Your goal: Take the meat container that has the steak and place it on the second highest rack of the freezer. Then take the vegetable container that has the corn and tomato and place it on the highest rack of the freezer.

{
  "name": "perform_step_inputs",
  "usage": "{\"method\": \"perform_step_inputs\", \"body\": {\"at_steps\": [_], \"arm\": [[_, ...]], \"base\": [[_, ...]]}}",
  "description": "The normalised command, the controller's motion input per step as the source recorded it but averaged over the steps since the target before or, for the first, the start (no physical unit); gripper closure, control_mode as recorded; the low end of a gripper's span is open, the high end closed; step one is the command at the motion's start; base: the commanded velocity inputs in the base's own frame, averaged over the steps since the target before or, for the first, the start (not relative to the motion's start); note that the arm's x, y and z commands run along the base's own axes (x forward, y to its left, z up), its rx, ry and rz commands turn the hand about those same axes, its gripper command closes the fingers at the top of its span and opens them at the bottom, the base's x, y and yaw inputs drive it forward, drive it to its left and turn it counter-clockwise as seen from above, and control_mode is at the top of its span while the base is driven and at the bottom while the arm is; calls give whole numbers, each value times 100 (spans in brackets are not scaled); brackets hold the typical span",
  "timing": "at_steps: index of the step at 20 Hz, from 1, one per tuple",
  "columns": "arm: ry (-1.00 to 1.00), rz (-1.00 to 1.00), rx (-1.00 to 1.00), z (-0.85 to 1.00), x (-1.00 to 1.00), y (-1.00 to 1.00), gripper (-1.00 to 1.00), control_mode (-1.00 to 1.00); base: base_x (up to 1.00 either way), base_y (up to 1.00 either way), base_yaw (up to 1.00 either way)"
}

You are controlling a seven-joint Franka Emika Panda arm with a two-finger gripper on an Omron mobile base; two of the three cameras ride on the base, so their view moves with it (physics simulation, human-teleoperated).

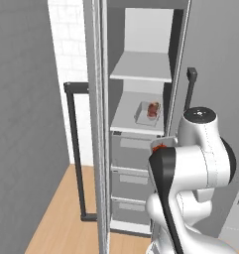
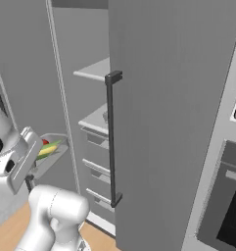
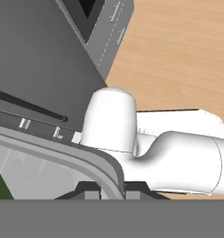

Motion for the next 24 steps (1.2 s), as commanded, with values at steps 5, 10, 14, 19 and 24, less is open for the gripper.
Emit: {"method": "perform_step_inputs", "body": {"at_steps": [5,10,14,19,24], "arm": [[0,0,0,0,0,0,100,100],[0,0,0,0,0,0,100,100],[0,0,0,0,0,0,100,100],[0,0,0,0,0,0,100,100],[0,0,0,0,0,0,100,100]], "base": [[51,-38,14],[36,-20,6],[24,-5,5],[1,0,0],[2,0,0]]}}
